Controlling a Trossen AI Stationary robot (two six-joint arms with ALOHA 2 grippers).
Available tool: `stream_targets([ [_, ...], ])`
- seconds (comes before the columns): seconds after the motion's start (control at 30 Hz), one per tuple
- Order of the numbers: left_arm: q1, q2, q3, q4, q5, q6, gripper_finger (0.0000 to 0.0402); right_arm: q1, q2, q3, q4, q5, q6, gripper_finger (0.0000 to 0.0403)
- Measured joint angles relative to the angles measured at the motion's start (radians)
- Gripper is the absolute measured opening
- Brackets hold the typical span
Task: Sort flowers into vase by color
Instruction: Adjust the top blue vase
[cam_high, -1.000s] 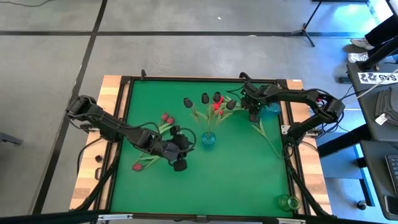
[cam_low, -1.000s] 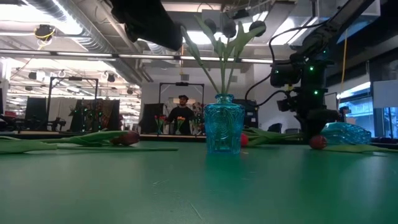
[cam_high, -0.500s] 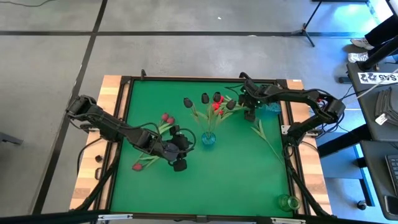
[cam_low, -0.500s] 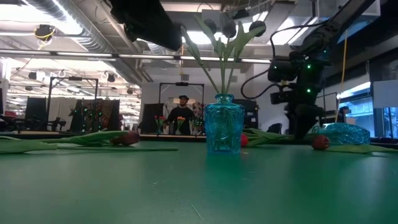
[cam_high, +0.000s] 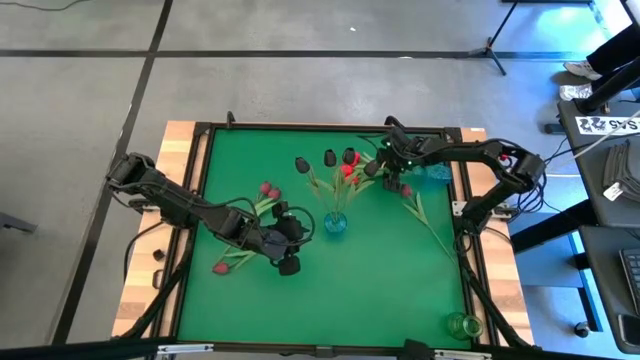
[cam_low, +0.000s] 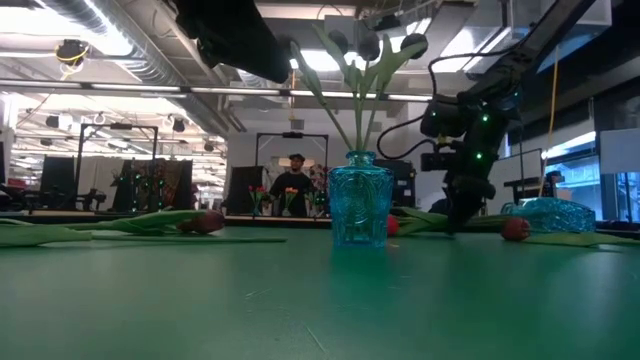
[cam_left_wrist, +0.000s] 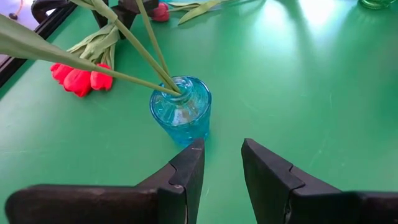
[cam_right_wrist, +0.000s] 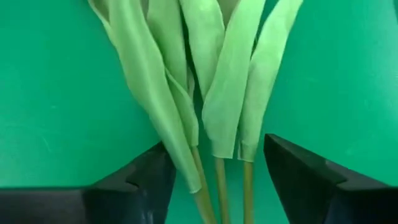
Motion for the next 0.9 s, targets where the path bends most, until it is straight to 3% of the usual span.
stream_targets([
  [0.17,0.0,0.0,0.0,0.0,-0.001,-0.001,0.0105,0.0,0.0,0.0,0.003,0.0,0.001,0.018],
  [0.43,0.0,0.0,0.0,0.0,-0.005,-0.011,0.0105,0.0,-0.001,0.0,-0.036,0.047,0.0,0.0035],
  [0.5,0.0,0.0,0.0,0.0,-0.005,-0.012,0.0105,0.0,-0.001,0.0,-0.069,0.067,-0.001,0.0016],
  [0.6,0.0,0.0,0.0,0.0,-0.006,-0.018,0.0105,0.001,-0.002,0.003,-0.103,0.094,0.009,0.0032],
  [0.9,0.0,0.0,0.0,-0.006,-0.006,-0.022,0.0105,0.001,-0.009,0.005,-0.202,0.185,0.015,0.0137],
])
